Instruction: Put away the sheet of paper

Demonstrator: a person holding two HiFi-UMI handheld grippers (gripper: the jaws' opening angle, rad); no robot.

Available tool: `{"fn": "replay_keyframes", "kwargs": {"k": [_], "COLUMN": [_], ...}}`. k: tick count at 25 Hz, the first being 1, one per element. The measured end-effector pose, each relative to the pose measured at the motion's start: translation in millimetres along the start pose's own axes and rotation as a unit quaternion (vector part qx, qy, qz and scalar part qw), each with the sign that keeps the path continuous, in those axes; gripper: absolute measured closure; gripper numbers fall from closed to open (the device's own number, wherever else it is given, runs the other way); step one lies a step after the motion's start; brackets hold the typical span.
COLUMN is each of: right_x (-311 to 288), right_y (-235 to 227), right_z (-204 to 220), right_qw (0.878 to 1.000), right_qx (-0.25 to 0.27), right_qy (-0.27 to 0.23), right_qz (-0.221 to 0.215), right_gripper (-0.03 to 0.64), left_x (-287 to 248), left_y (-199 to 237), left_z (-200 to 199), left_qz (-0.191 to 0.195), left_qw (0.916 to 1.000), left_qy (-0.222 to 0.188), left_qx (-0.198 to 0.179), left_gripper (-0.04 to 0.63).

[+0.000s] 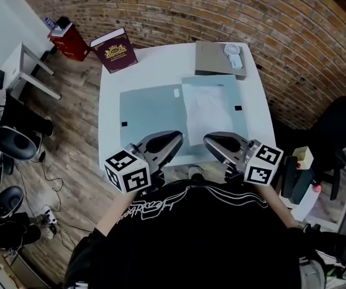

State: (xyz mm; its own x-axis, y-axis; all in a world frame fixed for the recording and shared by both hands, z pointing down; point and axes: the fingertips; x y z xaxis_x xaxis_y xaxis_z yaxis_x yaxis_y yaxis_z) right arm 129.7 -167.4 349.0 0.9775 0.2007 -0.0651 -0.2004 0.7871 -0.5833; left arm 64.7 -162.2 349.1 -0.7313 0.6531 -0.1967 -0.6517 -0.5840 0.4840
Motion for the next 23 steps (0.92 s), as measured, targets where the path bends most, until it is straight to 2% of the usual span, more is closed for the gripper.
{"fn": "replay_keyframes", "kwargs": {"k": [12, 23], "right_x": [11.8, 7.6], "right_y": [10.1, 19.9], "right_z": [0.5, 15.4], "right_qw": [0.999, 0.999], "right_qx": [0.014, 0.007], "right_qy": [-0.018, -0.009], "right_qz": [0.030, 0.037], "right_gripper": [0.615, 0.615], "left_x": [13.0, 27.0], "left_y": [-11.0, -9.8], "left_z": [-2.8, 2.8], "left_qz": [-0.001, -0.011], "left_qw": [0.9998, 0.9998], "left_qy": [-0.010, -0.009], "left_qx": [-0.018, -0.013], "left_gripper": [0.552, 0.552]}}
Point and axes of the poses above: the fingertips, and each gripper's own axes: x backward along the fingers, y to its left, z out of its underside, and after that the axes turned 4 degrees about -x, right-handed
